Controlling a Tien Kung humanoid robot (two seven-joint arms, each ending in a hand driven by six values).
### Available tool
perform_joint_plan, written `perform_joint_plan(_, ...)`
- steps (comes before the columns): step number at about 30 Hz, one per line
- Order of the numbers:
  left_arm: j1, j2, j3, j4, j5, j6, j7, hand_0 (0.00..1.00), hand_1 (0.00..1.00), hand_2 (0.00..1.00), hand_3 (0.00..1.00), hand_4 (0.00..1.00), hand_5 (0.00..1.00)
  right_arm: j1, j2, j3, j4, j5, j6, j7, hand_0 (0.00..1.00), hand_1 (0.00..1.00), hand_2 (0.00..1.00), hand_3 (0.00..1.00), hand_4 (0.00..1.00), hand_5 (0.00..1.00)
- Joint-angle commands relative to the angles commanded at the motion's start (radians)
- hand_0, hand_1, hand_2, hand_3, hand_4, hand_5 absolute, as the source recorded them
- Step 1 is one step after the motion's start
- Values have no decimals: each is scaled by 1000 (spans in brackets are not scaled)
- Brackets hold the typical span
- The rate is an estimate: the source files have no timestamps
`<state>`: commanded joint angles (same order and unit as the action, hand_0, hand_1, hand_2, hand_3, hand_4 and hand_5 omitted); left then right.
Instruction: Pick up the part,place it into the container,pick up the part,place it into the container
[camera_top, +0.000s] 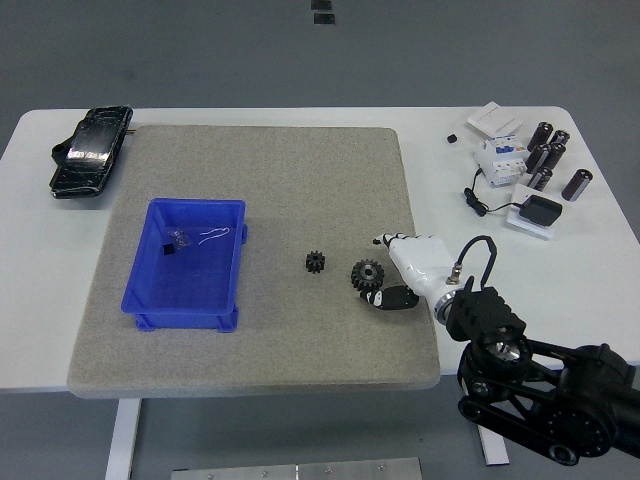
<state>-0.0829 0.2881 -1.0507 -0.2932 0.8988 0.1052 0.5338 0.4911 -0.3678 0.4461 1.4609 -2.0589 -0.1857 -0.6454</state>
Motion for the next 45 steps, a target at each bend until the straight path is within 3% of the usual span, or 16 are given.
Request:
perform_joint_plan(15, -1, 0, 5, 0, -7, 0, -2, 719, 673, 660, 611, 673, 344, 30, 17, -73, -33, 30, -18, 15, 375, 473, 669, 796, 832, 443)
perform_joint_plan(16, -1, 0, 6, 0, -8, 0, -3, 719, 672, 660, 611, 673, 343, 31, 17, -76, -33, 31, -22, 17, 357, 449, 594, 732, 664, 379)
perform_joint_plan(21, -1, -1, 8, 1, -10, 0, -4, 719, 672, 660, 611, 673, 343, 39, 18, -92, -35, 35, -38, 27, 357, 449, 594, 732, 664, 379)
perform_joint_plan(22, -1, -1, 8, 1, -10, 0, -4, 719, 672, 660, 611, 673, 344, 39, 18, -95, -36, 36, -42, 30, 325, 410, 500, 666, 465, 327)
perform_joint_plan(27, -1, -1, 8, 1, -10, 0, -5, 719, 672, 660, 611, 673, 344, 40, 21, -104, -45, 39, -54, 40, 325, 410, 500, 666, 465, 327)
perform_joint_plan(28, -1, 0, 8, 1, -10, 0, -5, 719, 672, 660, 611, 674, 343, 40, 22, -105, -47, 39, -56, 42, 329, 410, 479, 639, 410, 75)
perform_joint_plan(33, -2, 0, 10, 2, -12, 0, -7, 719, 672, 660, 611, 674, 343, 41, 21, -106, -53, 41, -67, 54, 329, 410, 479, 639, 410, 75)
perform_joint_plan(34, -2, 0, 10, 2, -12, 0, -7, 719, 672, 661, 612, 673, 343, 41, 21, -106, -54, 41, -71, 57, 329, 405, 462, 572, 446, 12)
perform_joint_plan(39, -2, -1, 9, 1, -13, 1, -6, 719, 672, 661, 612, 673, 343, 47, 19, -100, -44, 33, -99, 68, 329, 405, 462, 572, 446, 12)
perform_joint_plan(45, -1, -2, 8, 0, -13, 2, -5, 719, 672, 661, 612, 672, 343, 102, 53, -109, -23, 25, -143, 79, 328, 401, 458, 561, 451, 2)
